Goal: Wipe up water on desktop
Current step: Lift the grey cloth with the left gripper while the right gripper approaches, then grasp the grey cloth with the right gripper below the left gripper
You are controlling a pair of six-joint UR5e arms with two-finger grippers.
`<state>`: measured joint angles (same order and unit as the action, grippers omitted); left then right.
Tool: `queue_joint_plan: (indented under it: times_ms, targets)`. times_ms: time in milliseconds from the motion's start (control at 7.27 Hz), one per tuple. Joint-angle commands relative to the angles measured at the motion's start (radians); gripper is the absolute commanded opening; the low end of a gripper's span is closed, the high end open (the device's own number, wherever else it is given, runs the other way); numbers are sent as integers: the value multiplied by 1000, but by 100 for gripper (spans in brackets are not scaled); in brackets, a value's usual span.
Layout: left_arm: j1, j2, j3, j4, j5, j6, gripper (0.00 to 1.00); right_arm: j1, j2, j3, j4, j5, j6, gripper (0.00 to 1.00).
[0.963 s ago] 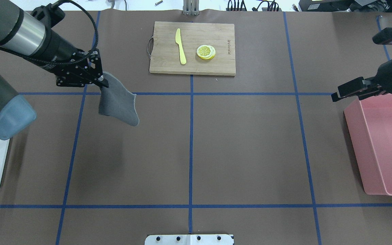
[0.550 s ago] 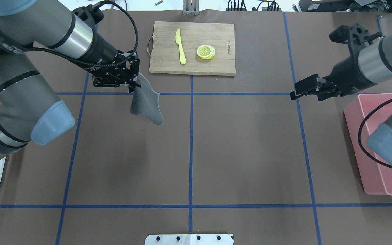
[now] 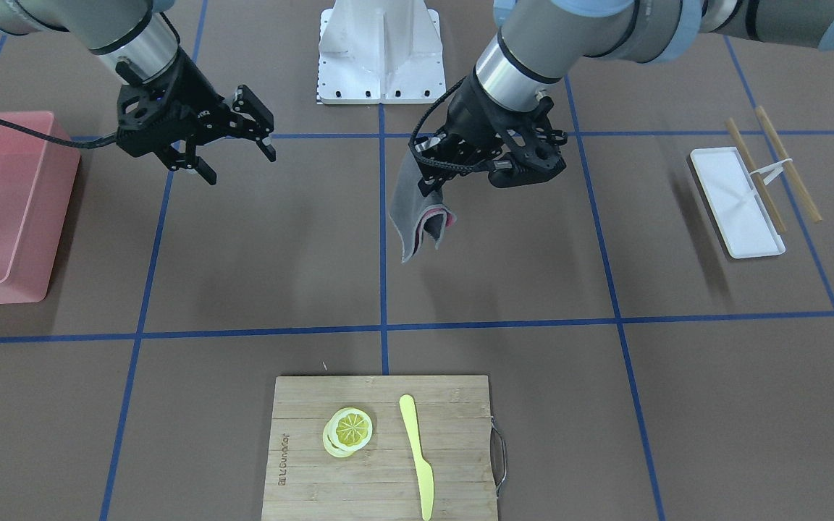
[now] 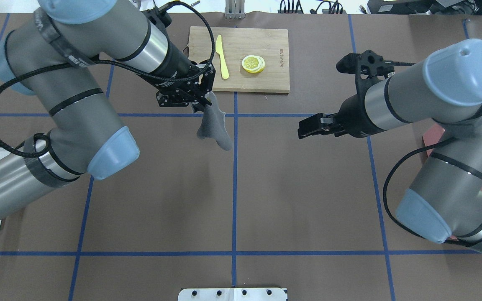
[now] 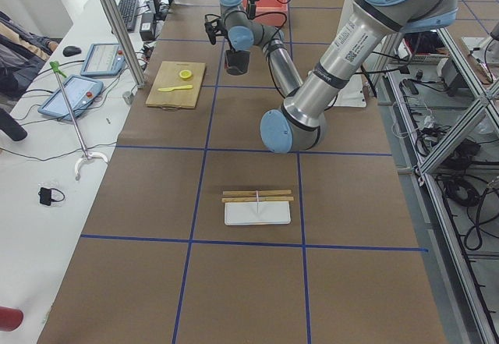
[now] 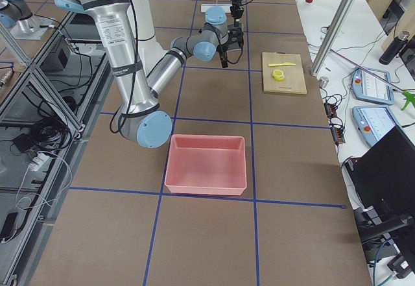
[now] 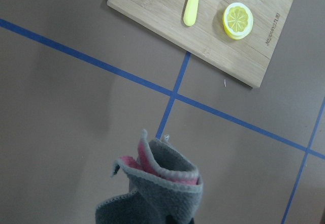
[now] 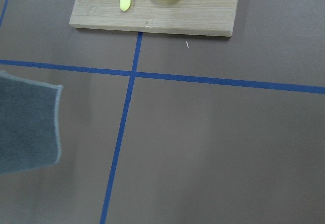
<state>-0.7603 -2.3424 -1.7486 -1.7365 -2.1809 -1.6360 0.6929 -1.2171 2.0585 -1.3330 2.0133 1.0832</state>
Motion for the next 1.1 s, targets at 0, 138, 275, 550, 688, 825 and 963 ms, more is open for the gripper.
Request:
queue_joint_plan:
  times_ms: [0,138,275,550,688,825,963]
  targets:
    - [22,-90,84,0,27,-50,0,-110,50,-1,0,-134,53,100]
    - [29,-98,87,0,39,-53,0,-154,68,-1,0,-196,55,100]
    - [29,-98,87,-2,39,-53,0,-189,77,-1,0,-250,55,100]
    - [33,-98,86,-6,39,-85,0,-217,82,2,0,-301,35,100]
    - [45,-101,81,-9,39,-120,0,-234,93,5,1,-348,12,100]
    - [55,-103,78,-9,38,-134,0,-246,93,17,2,-379,-41,100]
    - [70,-109,77,-9,39,-152,0,-266,91,17,3,-402,-43,100]
